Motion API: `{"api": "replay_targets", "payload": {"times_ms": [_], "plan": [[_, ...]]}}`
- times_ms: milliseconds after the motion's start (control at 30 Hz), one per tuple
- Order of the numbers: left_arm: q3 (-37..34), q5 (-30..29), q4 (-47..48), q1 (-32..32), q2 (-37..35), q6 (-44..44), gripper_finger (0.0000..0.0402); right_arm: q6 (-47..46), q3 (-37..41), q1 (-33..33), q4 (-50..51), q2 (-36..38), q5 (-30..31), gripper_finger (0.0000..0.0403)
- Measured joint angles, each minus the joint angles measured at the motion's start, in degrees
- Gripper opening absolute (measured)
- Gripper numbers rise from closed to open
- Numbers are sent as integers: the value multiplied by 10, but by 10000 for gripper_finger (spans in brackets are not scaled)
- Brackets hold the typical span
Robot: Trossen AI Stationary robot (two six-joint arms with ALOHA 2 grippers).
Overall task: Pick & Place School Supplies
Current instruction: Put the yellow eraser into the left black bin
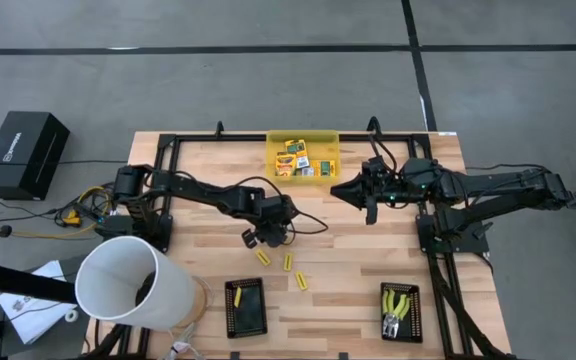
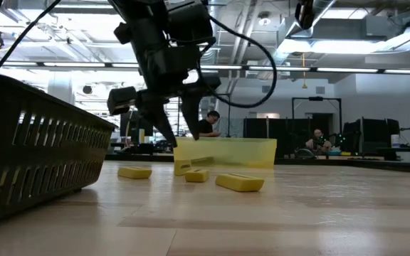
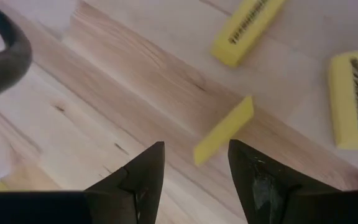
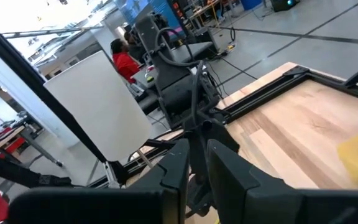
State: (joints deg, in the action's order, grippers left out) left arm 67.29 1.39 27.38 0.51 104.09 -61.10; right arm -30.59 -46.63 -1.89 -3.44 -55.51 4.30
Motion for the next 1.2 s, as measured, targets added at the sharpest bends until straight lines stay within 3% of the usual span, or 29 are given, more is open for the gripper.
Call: {"api": "replay_targets", "payload": {"times_ms": [533, 867, 1200], "plan": [[-15, -24, 11, 0, 0, -47, 172, 17, 0, 0, 0, 0, 0, 52], [-15, -5, -19, -3, 27, -106, 172, 21, 0, 0, 0, 0, 0, 52], [-15, -9, -44, -5, 34, -111, 172, 27, 0, 0, 6, 0, 0, 52]]}}
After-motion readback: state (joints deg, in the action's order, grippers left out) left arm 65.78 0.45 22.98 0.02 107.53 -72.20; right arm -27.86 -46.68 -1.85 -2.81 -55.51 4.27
